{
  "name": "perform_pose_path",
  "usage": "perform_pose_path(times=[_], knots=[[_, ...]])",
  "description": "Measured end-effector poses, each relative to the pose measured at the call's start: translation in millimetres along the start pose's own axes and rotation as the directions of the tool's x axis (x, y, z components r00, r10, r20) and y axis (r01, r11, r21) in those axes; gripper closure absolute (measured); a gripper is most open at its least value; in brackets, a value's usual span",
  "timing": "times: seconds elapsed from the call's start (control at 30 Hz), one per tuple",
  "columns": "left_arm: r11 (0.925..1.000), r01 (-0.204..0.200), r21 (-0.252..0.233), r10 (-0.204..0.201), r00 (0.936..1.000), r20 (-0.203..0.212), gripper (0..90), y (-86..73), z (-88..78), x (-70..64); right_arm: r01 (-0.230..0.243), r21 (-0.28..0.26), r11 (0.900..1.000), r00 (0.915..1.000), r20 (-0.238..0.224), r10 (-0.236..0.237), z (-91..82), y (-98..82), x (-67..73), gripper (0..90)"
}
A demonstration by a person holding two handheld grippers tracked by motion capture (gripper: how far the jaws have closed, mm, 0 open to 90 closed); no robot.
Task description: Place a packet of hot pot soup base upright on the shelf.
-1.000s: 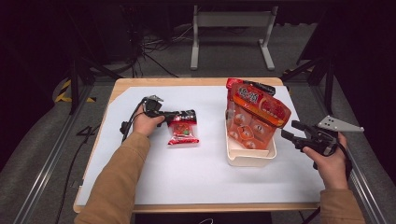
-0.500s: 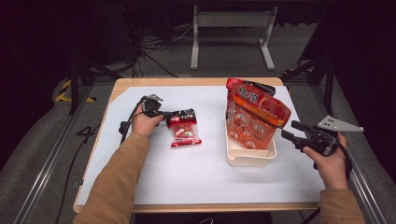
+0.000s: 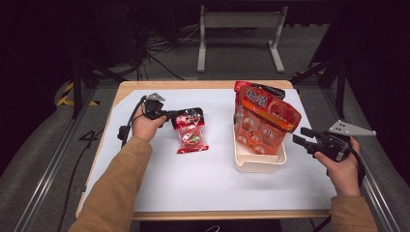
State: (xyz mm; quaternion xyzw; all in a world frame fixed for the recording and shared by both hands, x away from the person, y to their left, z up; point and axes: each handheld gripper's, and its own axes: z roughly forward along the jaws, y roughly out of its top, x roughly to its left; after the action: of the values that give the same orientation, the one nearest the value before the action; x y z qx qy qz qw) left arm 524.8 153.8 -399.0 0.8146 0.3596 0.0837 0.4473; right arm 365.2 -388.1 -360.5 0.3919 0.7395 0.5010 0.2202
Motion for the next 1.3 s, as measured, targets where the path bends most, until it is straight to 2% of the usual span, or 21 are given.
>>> perform_pose_path(times=[0.27, 0.37, 0.43, 0.47, 0.53, 0.6, 0.73, 0.9, 1.03, 1.2, 1.23, 1.27, 1.3], knots=[[0.9966, -0.051, -0.065, 0.053, 0.9979, 0.037, 90.0, 9.3, -21.6, -20.5, 0.002, 0.009, 1.0, 1.0, 0.001, -0.002, 1.6, -1.5, -0.7, 52.5], [0.992, -0.091, -0.088, 0.096, 0.994, 0.053, 90.0, 12.7, -31.5, -31.1, 0.003, 0.013, 1.0, 1.0, 0.001, -0.003, 2.4, -3.2, -2.7, 53.8], [0.9894, -0.103, -0.102, 0.111, 0.9911, 0.073, 90.0, 14.3, -37.1, -39.4, -0.002, 0.014, 1.0, 1.0, 0.0, 0.002, 3.0, -4.4, -3.7, 55.3], [0.9894, -0.103, -0.102, 0.111, 0.9911, 0.073, 90.0, 14.3, -37.1, -39.4, -0.002, 0.014, 1.0, 1.0, 0.0, 0.002, 3.0, -4.4, -3.7, 55.3], [0.9847, -0.125, -0.122, 0.136, 0.987, 0.086, 90.0, 16.2, -43.2, -48.6, -0.002, 0.022, 1.0, 1.0, 0.0, 0.002, 3.2, -5.1, -4.4, 56.9], [0.9828, -0.131, -0.13, 0.144, 0.9854, 0.091, 90.0, 17.1, -46.2, -53.0, 0.001, 0.023, 1.0, 1.0, 0.004, -0.001, 3.3, -5.2, -4.6, 57.0], [0.9772, -0.142, -0.158, 0.16, 0.981, 0.11, 90.0, 19.1, -52.1, -63.0, 0.026, 0.056, 0.998, 0.9985, 0.047, -0.028, 6.9, -9.6, -5.3, 57.1], [0.971, -0.161, -0.176, 0.183, 0.9762, 0.116, 90.0, 22.2, -60.6, -71.6, 0.025, 0.064, 0.998, 0.9982, 0.053, -0.029, 9.5, -12.5, -6.2, 56.2], [0.9684, -0.151, -0.198, 0.181, 0.9728, 0.144, 90.0, 24.2, -69.5, -76.8, 0.02, 0.067, 0.998, 0.9976, 0.064, -0.025, 11.3, -15.6, -7.6, 54.9], [0.9637, -0.154, -0.219, 0.195, 0.9634, 0.184, 90.0, 26.8, -78.7, -86.5, 0.027, 0.083, 0.996, 0.9968, 0.073, -0.033, 15.7, -19.4, -8.4, 53.5], [0.9601, -0.173, -0.22, 0.215, 0.9587, 0.186, 90.0, 28.2, -80.6, -89.8, 0.026, 0.085, 0.996, 0.9968, 0.073, -0.032, 15.9, -19.7, -8.4, 53.4], [0.9601, -0.173, -0.22, 0.215, 0.9587, 0.186, 90.0, 28.2, -80.6, -89.8, 0.024, 0.087, 0.996, 0.997, 0.071, -0.03, 16.4, -20.2, -8.6, 53.7], [0.9567, -0.195, -0.216, 0.235, 0.9551, 0.18, 90.0, 29.7, -82.5, -92.3, 0.02, 0.091, 0.996, 0.9971, 0.071, -0.027, 16.5, -20.6, -8.6, 54.8]])
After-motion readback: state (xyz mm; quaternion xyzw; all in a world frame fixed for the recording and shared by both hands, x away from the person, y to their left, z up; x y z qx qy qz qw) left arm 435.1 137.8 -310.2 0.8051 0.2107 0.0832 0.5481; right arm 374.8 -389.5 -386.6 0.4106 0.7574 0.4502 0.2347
